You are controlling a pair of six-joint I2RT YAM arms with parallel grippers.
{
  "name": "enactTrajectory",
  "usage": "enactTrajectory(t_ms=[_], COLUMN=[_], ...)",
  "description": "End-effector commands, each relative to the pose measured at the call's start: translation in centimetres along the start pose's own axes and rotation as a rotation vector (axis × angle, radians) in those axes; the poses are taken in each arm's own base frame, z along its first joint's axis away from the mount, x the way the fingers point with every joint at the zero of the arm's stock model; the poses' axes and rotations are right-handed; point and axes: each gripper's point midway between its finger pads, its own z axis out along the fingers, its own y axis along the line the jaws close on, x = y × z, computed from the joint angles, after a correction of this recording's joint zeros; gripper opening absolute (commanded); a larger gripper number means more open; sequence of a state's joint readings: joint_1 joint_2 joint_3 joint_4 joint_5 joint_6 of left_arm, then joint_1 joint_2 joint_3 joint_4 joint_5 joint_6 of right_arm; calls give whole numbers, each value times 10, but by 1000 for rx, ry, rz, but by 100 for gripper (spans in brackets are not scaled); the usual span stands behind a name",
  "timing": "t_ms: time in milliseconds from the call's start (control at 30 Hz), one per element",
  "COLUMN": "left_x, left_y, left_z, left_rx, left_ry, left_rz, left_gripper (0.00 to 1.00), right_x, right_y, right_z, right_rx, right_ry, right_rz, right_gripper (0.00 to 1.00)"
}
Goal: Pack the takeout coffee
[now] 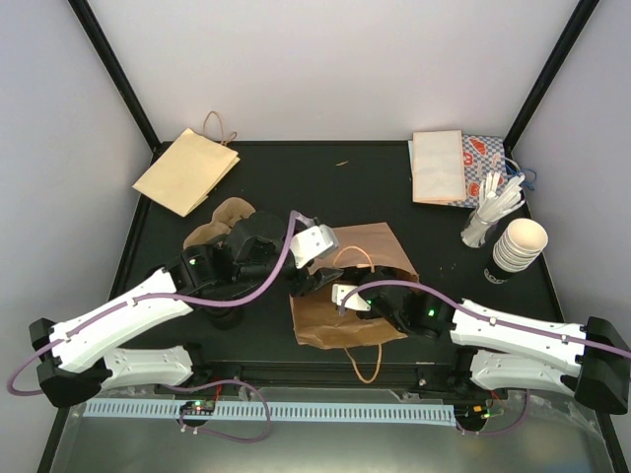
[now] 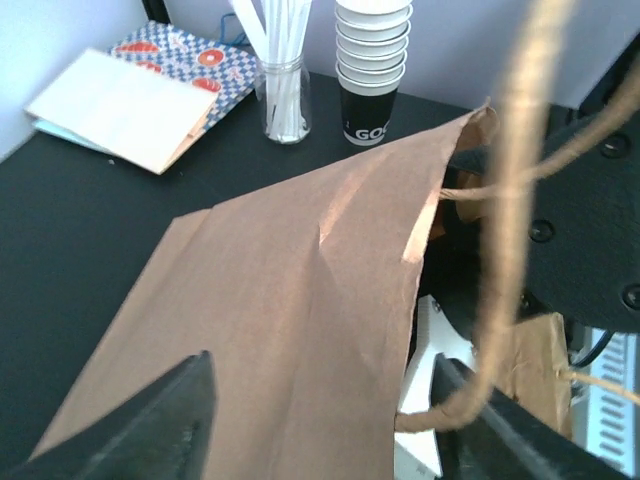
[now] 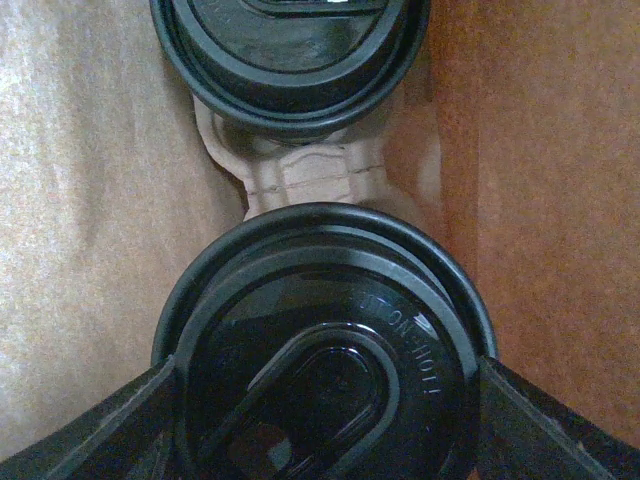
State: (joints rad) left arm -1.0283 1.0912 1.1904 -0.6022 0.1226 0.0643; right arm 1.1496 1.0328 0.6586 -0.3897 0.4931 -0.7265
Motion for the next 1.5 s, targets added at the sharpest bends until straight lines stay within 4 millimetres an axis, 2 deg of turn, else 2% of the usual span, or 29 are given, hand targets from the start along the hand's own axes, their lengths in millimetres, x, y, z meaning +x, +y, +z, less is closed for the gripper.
enactTrajectory(t_ms=[0, 133, 300, 433, 567, 667, 733, 833, 1033, 1167, 1200, 1333, 1467], left_x=[-35, -56, -78, -81, -68, -48, -30, -12, 17, 38, 49, 62, 69], left_y=[-7, -5, 17, 57, 111, 155, 182, 211, 255, 273, 276, 280, 279], left_z=[-29, -52, -83, -97, -100, -87, -68, -39, 10, 45, 59, 93, 114], left_rx=[21, 3, -105, -219, -342, -387, -384, -354, -333, -305, -284, -197, -168], left_ry=[-104, -159, -201, -188, -128, -60, -9, 40, 113, 190, 232, 303, 318], left_rz=[-13, -34, -119, -255, -408, -550, -630, -690, -780, -830, -852, -888, -871], left_gripper=[65, 80, 87, 98, 99, 99, 98, 91, 74, 57, 52, 36, 30], right_x=[-2, -3, -4, -4, -4, -5, -6, -7, -9, -8, -8, -9, -9], right_y=[0, -1, 0, -1, 0, 1, 0, -1, 0, 1, 1, 0, -1], right_z=[-1, -2, -3, -4, -4, -3, -3, -3, -2, 0, 0, 0, 0], right_rx=[3, 2, -2, -2, -6, -8, -6, -6, -8, -8, -7, -1, 10], right_ry=[-13, -17, -20, -26, -27, -29, -33, -35, -40, -40, -40, -41, -42], right_rz=[15, 15, 20, 24, 22, 20, 21, 23, 28, 33, 34, 36, 37], right_gripper=[57, 57, 57, 57, 57, 57, 57, 57, 57, 57, 57, 57, 57])
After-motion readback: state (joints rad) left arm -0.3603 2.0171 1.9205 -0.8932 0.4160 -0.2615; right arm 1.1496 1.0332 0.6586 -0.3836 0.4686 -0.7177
